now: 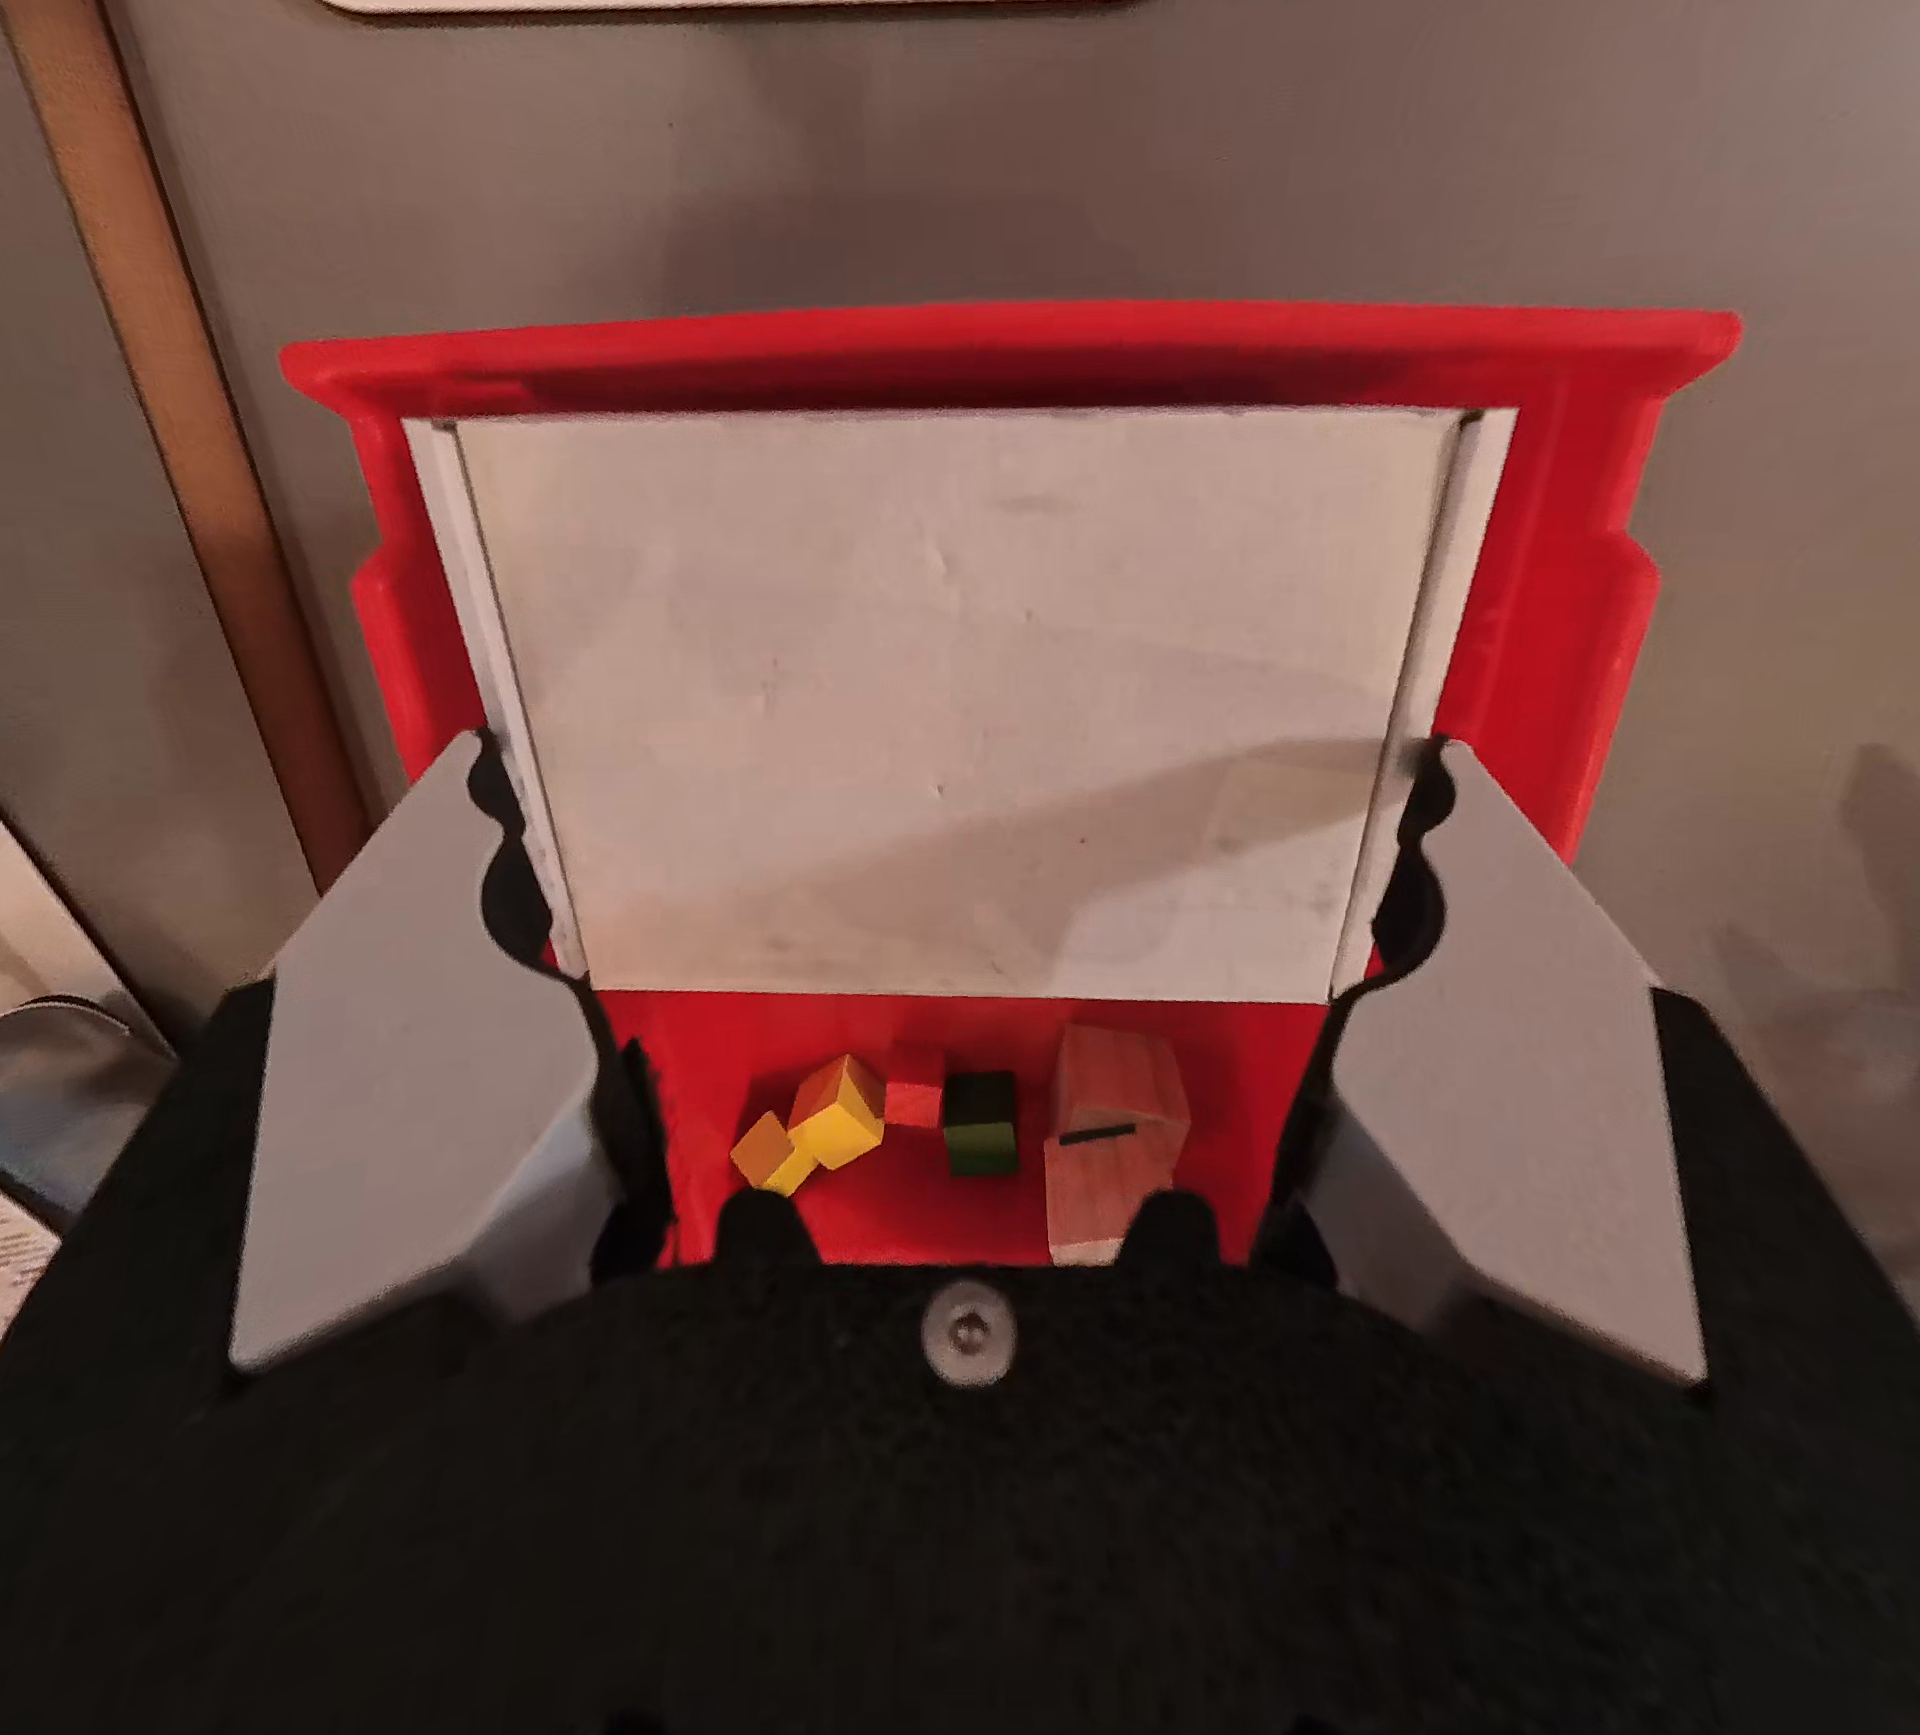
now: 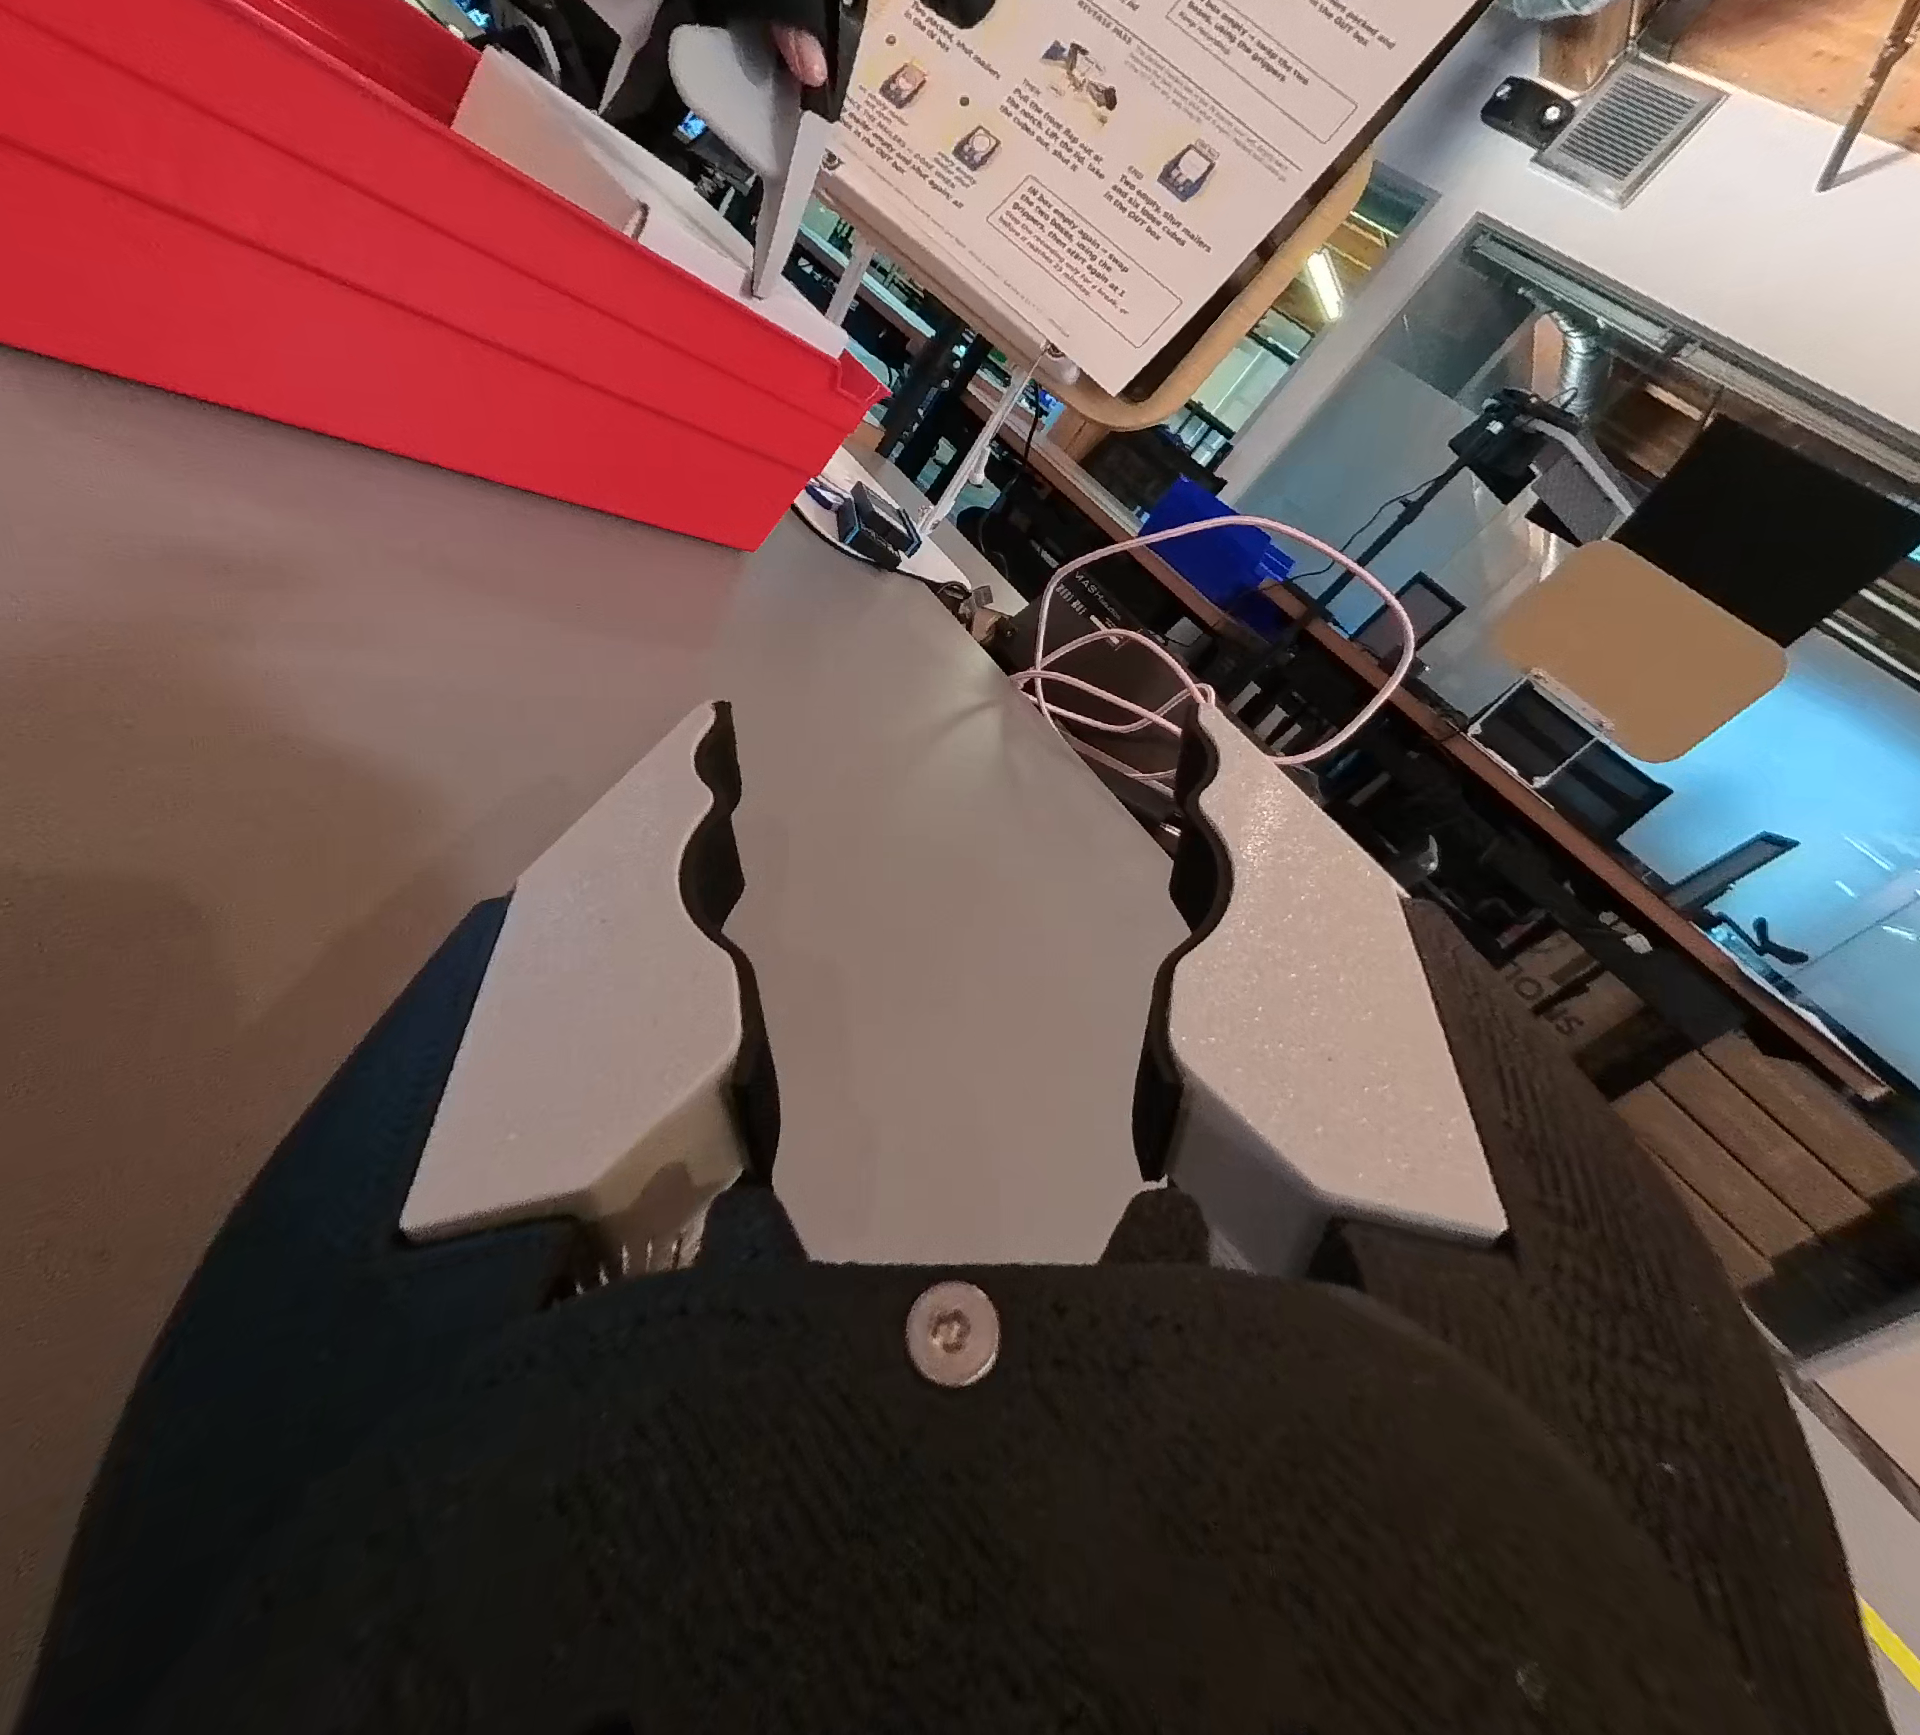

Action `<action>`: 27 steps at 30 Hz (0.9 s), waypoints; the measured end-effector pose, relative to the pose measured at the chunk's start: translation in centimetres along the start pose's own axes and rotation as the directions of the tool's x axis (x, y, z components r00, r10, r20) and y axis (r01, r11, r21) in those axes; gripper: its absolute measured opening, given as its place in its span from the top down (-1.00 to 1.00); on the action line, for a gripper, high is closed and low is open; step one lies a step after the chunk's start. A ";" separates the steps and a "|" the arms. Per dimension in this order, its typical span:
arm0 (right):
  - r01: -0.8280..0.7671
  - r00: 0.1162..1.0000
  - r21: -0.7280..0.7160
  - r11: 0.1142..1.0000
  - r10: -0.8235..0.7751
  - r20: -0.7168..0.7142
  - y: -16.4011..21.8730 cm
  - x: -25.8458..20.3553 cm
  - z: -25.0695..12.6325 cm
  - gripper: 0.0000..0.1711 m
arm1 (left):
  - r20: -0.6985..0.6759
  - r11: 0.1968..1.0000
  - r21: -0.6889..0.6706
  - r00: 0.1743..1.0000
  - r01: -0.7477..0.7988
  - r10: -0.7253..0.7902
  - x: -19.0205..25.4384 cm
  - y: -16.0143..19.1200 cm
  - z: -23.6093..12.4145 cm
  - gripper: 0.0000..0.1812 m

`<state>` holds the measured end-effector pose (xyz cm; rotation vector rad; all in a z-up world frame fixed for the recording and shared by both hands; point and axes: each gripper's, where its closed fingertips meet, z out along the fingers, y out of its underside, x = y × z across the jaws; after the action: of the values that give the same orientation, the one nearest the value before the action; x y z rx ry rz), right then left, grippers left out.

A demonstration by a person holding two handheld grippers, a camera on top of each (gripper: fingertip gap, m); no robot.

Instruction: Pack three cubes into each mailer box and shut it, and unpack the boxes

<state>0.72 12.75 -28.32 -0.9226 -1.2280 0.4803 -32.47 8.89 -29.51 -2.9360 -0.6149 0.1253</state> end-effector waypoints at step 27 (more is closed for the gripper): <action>0.023 0.999 -0.024 0.999 -0.022 0.036 0.3 -0.8 0.0 0.02 | 0.007 0.974 0.165 0.987 -0.157 0.158 0.7 -1.2 -4.6 -0.59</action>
<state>0.49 12.31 -29.05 -0.9233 -1.2781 0.4668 -31.74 9.69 -24.82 -2.8191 -0.3516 0.1754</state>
